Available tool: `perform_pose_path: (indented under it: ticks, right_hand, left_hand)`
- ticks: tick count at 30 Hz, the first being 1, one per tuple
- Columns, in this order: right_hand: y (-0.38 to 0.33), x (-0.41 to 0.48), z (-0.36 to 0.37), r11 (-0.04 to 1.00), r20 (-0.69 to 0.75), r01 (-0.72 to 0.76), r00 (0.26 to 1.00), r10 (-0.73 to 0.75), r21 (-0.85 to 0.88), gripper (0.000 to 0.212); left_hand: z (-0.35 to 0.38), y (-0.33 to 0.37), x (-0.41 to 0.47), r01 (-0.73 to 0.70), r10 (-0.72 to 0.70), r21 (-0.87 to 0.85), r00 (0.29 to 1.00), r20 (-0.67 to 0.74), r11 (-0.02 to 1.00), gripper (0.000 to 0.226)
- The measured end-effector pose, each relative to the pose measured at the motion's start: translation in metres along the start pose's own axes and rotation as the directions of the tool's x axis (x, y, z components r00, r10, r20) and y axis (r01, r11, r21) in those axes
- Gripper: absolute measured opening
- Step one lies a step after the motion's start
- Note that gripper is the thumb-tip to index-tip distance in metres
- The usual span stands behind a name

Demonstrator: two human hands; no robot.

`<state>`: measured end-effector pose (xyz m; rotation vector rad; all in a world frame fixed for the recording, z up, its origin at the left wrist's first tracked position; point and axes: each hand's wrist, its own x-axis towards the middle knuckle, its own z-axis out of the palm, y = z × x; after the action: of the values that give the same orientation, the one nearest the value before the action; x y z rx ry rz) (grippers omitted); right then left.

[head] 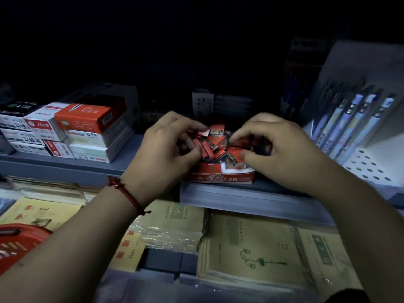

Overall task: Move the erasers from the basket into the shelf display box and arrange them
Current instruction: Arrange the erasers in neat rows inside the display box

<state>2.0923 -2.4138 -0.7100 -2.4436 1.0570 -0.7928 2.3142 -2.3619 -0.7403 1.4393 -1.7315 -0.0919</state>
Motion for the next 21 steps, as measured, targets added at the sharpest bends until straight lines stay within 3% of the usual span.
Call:
perform_pose_path:
  ticks: [3, 8, 14, 21]
  right_hand:
    - [0.005, 0.0, 0.0, 0.998, 0.07, -0.018, 0.997, 0.022, -0.055, 0.029]
    - [0.011, 0.0, 0.006, 0.997, 0.042, -0.023, 0.999, 0.026, -0.074, 0.021]
    - [0.017, 0.001, 0.017, 0.993, -0.071, -0.033, 0.997, 0.025, -0.113, 0.009]
    - [0.016, 0.0, 0.013, 0.991, -0.037, -0.065, 0.997, 0.061, -0.116, 0.024]
  left_hand:
    - [0.002, 0.002, 0.003, -0.016, 0.016, -0.002, 1.0, -0.022, 1.0, 0.033]
    - [0.006, 0.002, 0.007, -0.04, 0.046, 0.076, 0.996, -0.081, 0.996, 0.02]
    - [0.005, -0.004, 0.007, -0.133, 0.13, 0.131, 0.991, 0.036, 0.982, 0.017]
    - [0.001, 0.0, 0.003, -0.203, 0.196, 0.147, 0.979, 0.065, 0.968, 0.023]
